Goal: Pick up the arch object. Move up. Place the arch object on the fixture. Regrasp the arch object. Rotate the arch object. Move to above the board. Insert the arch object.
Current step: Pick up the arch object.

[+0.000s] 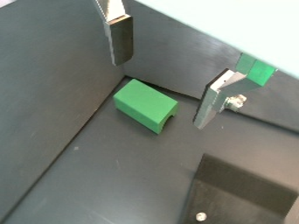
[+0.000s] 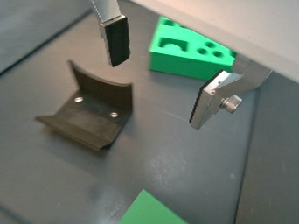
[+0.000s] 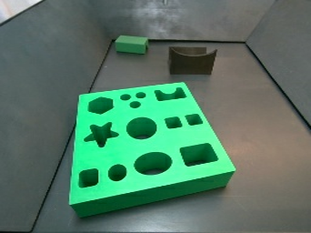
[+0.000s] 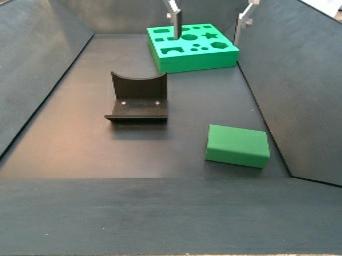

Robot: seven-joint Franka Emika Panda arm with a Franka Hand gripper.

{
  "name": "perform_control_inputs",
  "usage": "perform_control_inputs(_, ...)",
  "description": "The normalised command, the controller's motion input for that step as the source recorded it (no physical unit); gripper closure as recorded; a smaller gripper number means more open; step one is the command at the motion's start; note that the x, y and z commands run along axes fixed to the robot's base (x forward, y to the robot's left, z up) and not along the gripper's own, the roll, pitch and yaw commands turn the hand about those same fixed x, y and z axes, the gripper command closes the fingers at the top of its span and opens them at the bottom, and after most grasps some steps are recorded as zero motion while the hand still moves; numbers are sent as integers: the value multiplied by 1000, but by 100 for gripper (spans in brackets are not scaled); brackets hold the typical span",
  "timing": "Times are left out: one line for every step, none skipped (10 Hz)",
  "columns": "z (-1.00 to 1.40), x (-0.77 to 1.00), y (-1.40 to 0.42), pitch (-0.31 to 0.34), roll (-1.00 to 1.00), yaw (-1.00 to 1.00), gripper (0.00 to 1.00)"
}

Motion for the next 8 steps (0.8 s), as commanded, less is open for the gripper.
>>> perform_control_inputs(-246,-106,37,10,56,-960,0)
perform_control_inputs(-269,-109,89,16,49,-911,0)
perform_control_inputs(-269,-77,123,0,46,-891,0)
perform_control_inputs(-271,-69,163,0,43,-854,0)
perform_control_inputs(-320,0,366,0,40,-666,0)
perform_control_inputs(-317,-23,503,0,29,-517,0)
perform_control_inputs(-323,-26,509,0,31,-511,0)
perform_control_inputs(-326,-17,483,0,29,-543,0)
